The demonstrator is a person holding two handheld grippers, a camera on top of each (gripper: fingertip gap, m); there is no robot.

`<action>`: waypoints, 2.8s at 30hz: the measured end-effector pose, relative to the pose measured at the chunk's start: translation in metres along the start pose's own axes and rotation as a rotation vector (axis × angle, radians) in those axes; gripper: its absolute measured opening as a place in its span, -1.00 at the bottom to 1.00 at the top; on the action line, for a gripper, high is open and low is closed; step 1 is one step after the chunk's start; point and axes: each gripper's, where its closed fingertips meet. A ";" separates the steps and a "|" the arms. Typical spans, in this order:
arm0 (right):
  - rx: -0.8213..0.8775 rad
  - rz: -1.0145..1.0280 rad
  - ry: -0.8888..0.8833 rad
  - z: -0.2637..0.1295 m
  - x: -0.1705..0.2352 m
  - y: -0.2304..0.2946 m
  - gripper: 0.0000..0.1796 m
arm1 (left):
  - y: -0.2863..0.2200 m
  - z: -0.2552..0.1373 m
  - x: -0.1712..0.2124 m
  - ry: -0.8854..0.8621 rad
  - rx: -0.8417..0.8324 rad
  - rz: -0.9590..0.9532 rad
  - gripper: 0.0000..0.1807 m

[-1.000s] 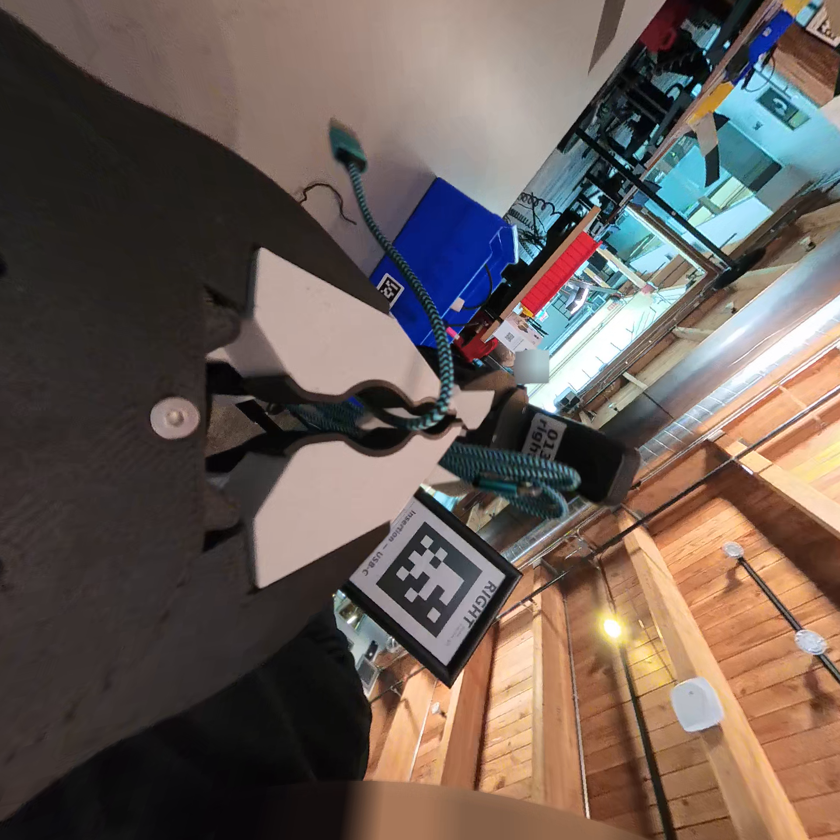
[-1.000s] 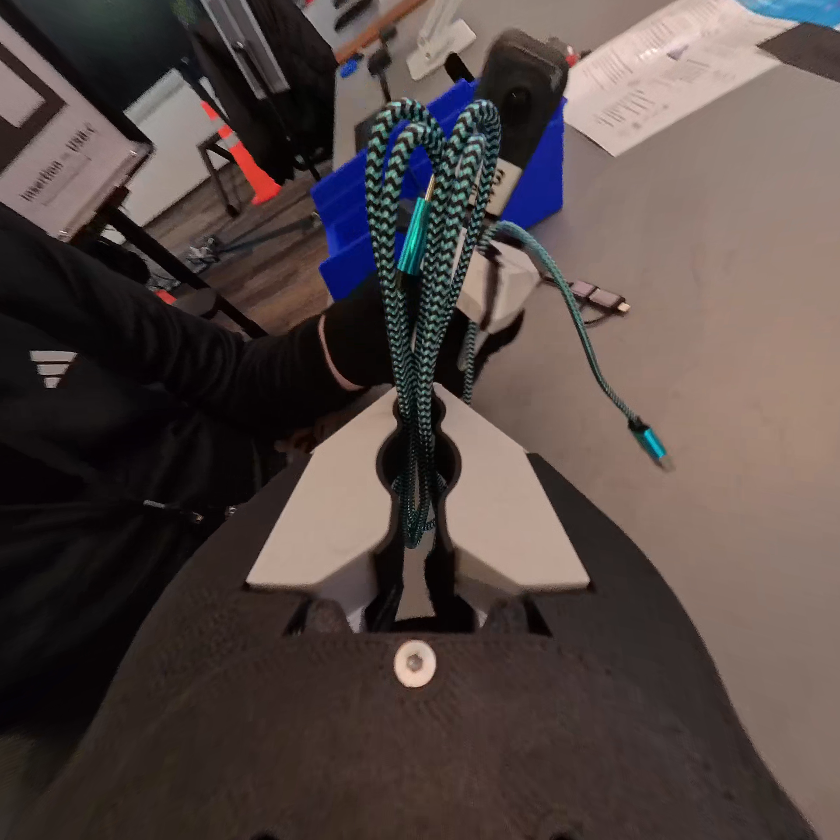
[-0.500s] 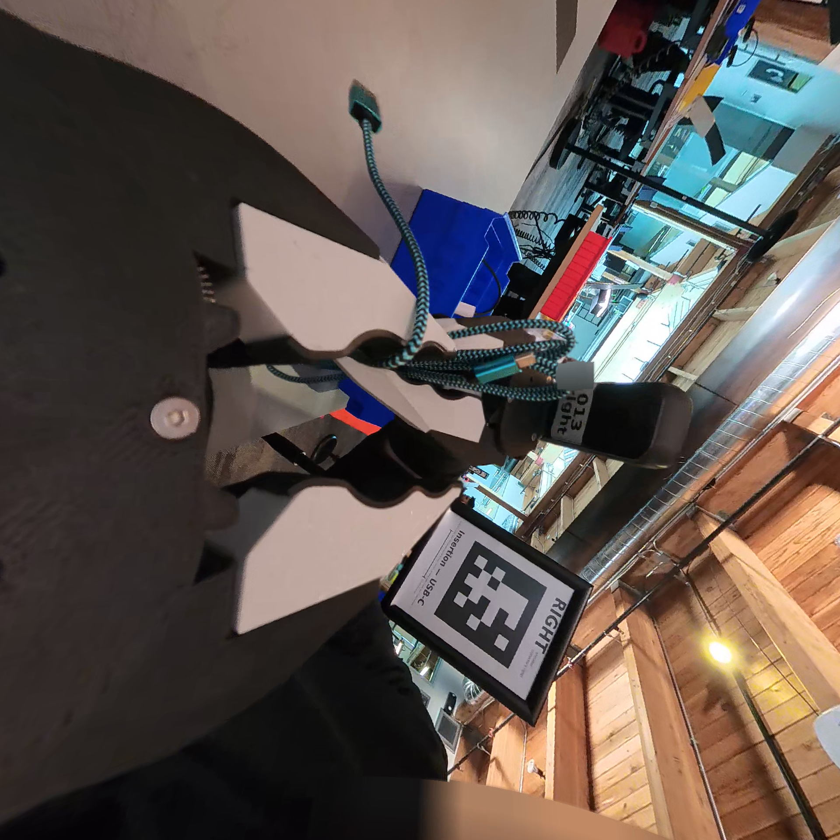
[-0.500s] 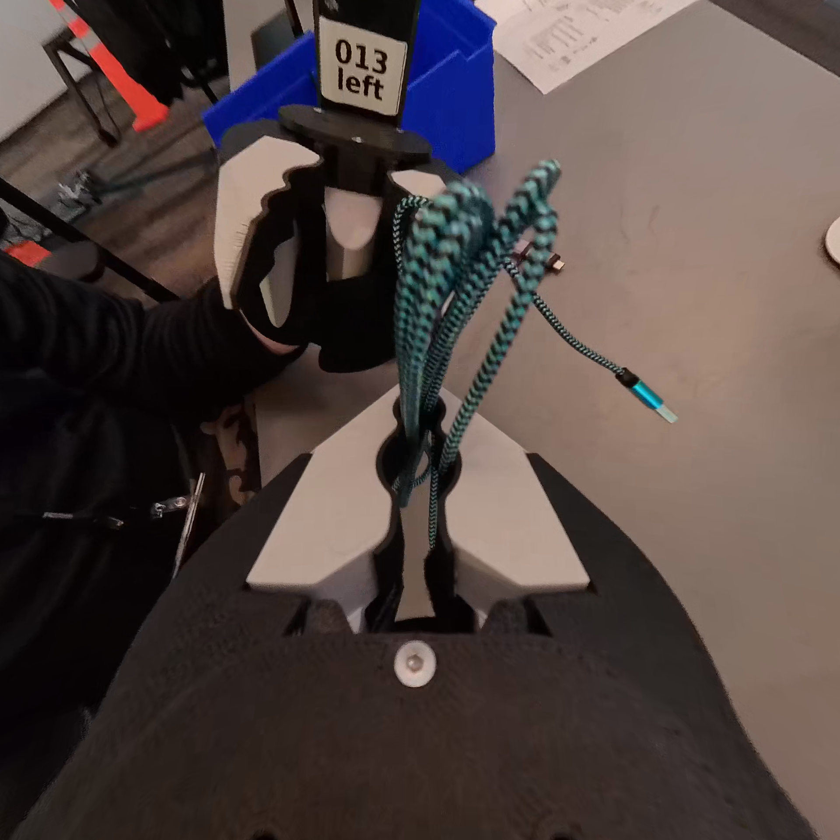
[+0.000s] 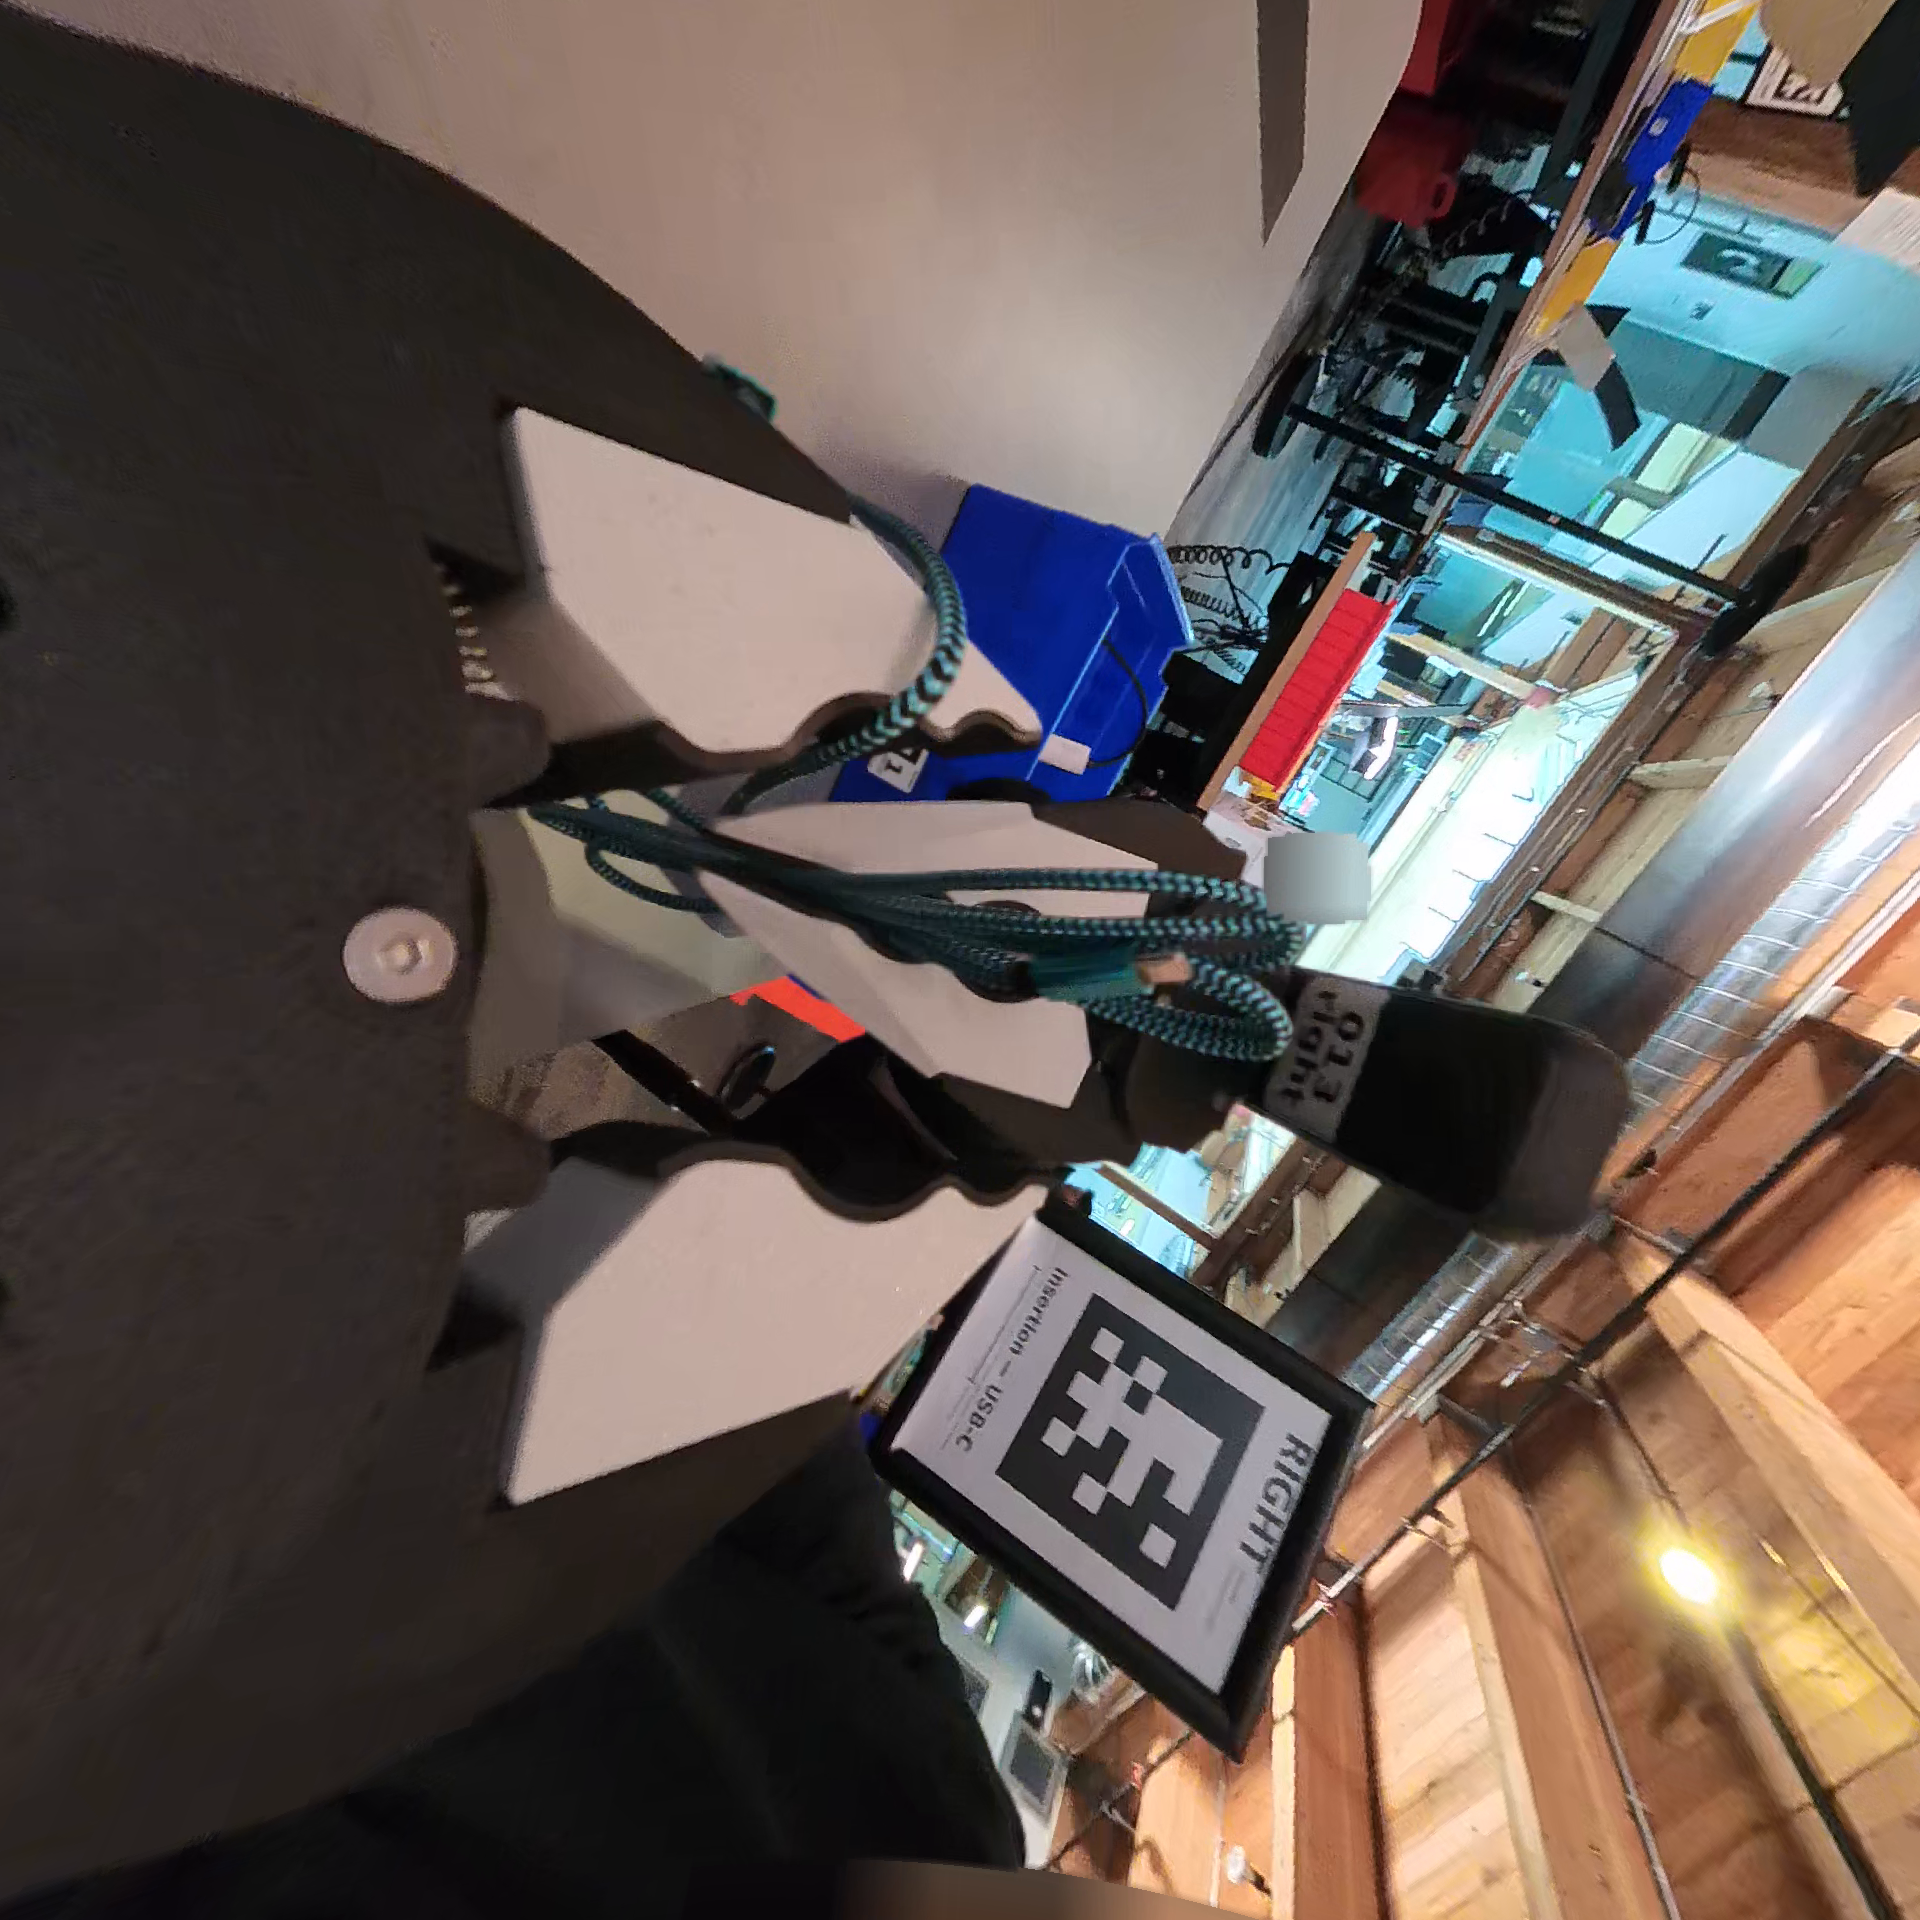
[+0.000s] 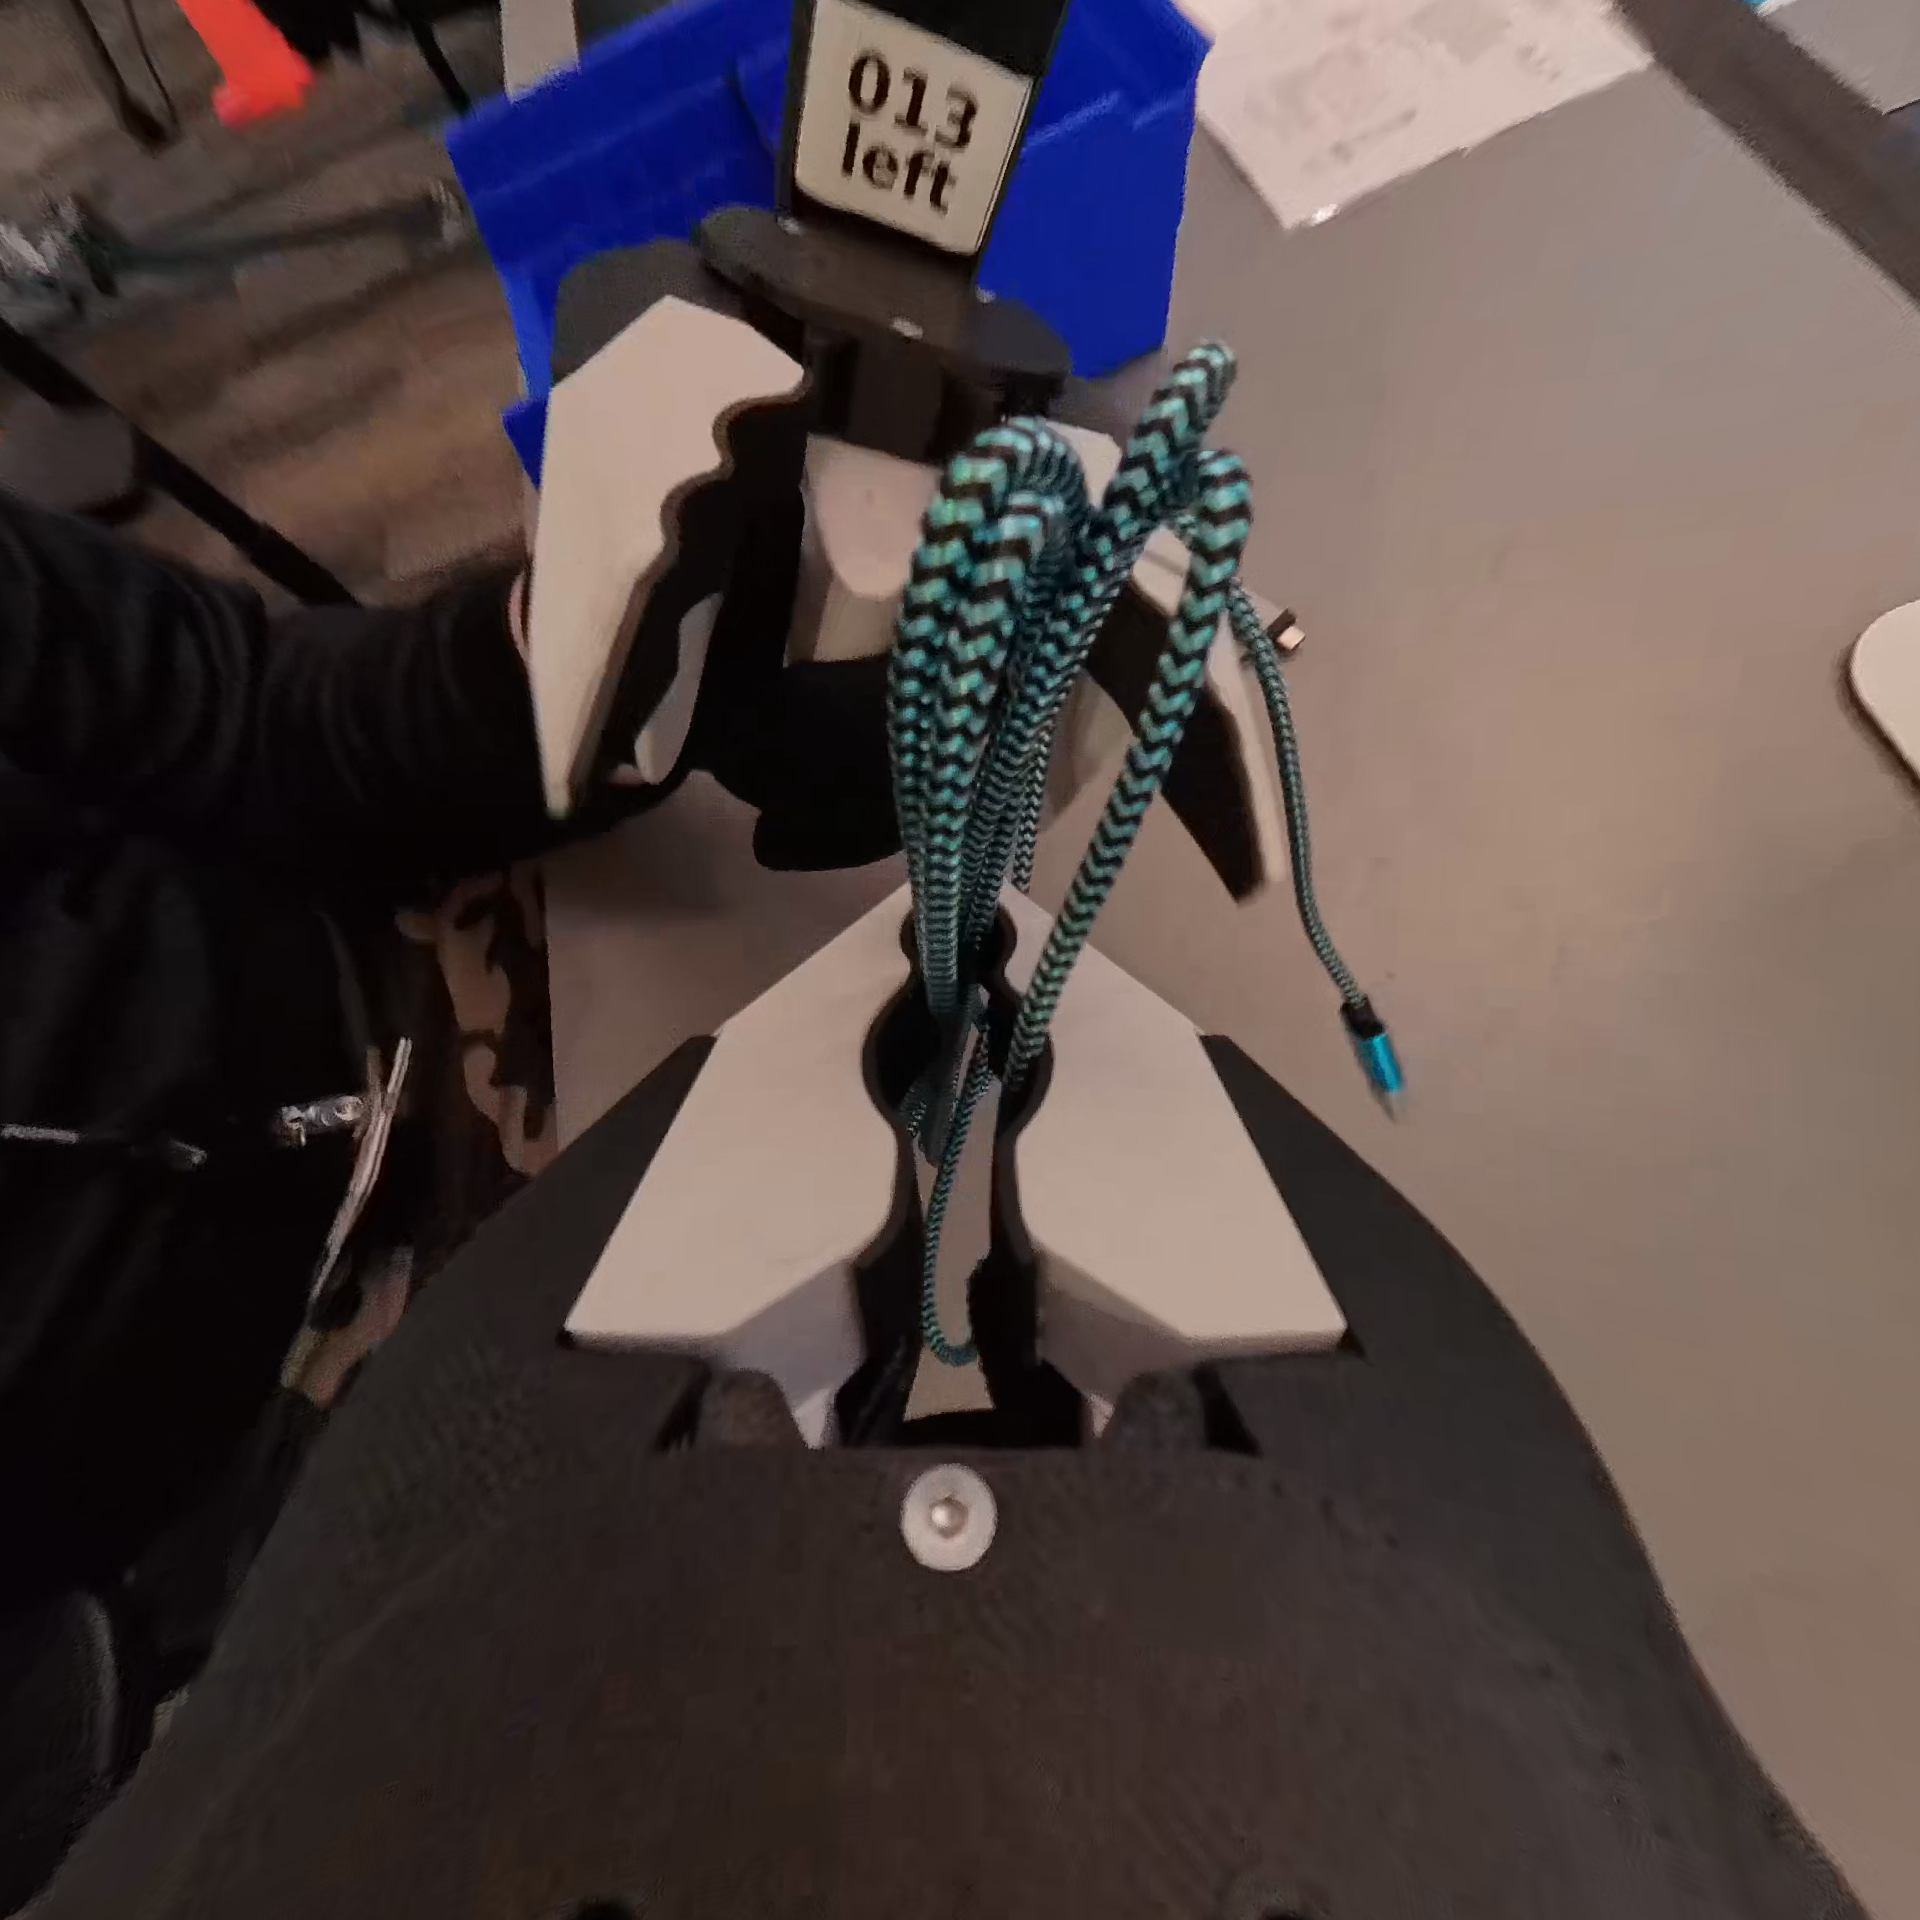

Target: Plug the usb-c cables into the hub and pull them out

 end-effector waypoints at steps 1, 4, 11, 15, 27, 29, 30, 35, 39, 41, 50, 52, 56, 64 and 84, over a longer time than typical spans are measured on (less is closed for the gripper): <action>0.002 -0.007 0.043 0.004 0.003 0.001 -0.99 | -0.001 0.003 0.003 0.011 -0.003 0.012 -0.15; 0.003 -0.008 0.186 0.015 0.018 0.003 -0.99 | -0.001 0.008 0.008 0.029 -0.021 0.045 -0.21; -0.018 -0.006 0.258 0.031 0.025 0.005 -0.98 | 0.017 0.006 0.014 0.060 -0.123 0.066 -0.62; 0.059 0.026 0.231 0.035 0.020 -0.003 -0.95 | 0.031 0.001 0.007 0.004 -0.185 0.031 -0.86; 0.356 -0.037 0.080 0.001 -0.004 -0.009 -0.47 | 0.043 -0.025 -0.027 -0.232 -0.251 -0.045 -1.00; 0.492 -0.075 0.085 -0.013 -0.004 -0.017 -0.25 | 0.049 -0.033 -0.032 -0.271 -0.272 -0.066 -1.00; 0.551 -0.105 0.085 -0.019 -0.005 -0.019 -0.15 | 0.050 -0.035 -0.034 -0.275 -0.279 -0.068 -1.00; 0.674 -0.240 0.106 -0.005 -0.010 -0.026 0.11 | 0.048 -0.029 -0.031 -0.247 -0.306 -0.053 -1.00; 0.588 -0.175 0.100 0.025 0.001 -0.035 0.02 | 0.045 -0.019 -0.024 -0.208 -0.335 -0.046 -1.00; 0.531 -0.121 0.064 0.034 0.004 -0.037 -0.13 | 0.046 -0.016 -0.020 -0.183 -0.367 -0.019 -1.00; 0.304 0.008 -0.067 0.053 0.008 -0.028 -0.99 | 0.049 -0.006 -0.006 -0.055 -0.419 0.020 -1.00; 0.309 0.005 -0.070 0.051 0.008 -0.029 -1.00 | 0.048 -0.007 -0.007 -0.063 -0.401 0.006 -1.00; 0.262 0.028 -0.080 0.048 0.008 -0.026 -1.00 | 0.045 -0.005 -0.008 -0.071 -0.355 -0.023 -0.99; 0.258 0.003 -0.051 0.032 0.010 -0.026 -1.00 | 0.028 -0.005 -0.011 -0.031 -0.241 -0.003 -0.76; -0.223 0.047 -0.228 -0.003 -0.011 0.040 -1.00 | 0.009 -0.017 -0.001 0.057 -0.105 0.227 -0.50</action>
Point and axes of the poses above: each gripper's, where its closed fingertips meet, z out along the fingers, x out of its underside, y = z × x across the jaws, and after that the axes turned 8 degrees about -x, right-handed
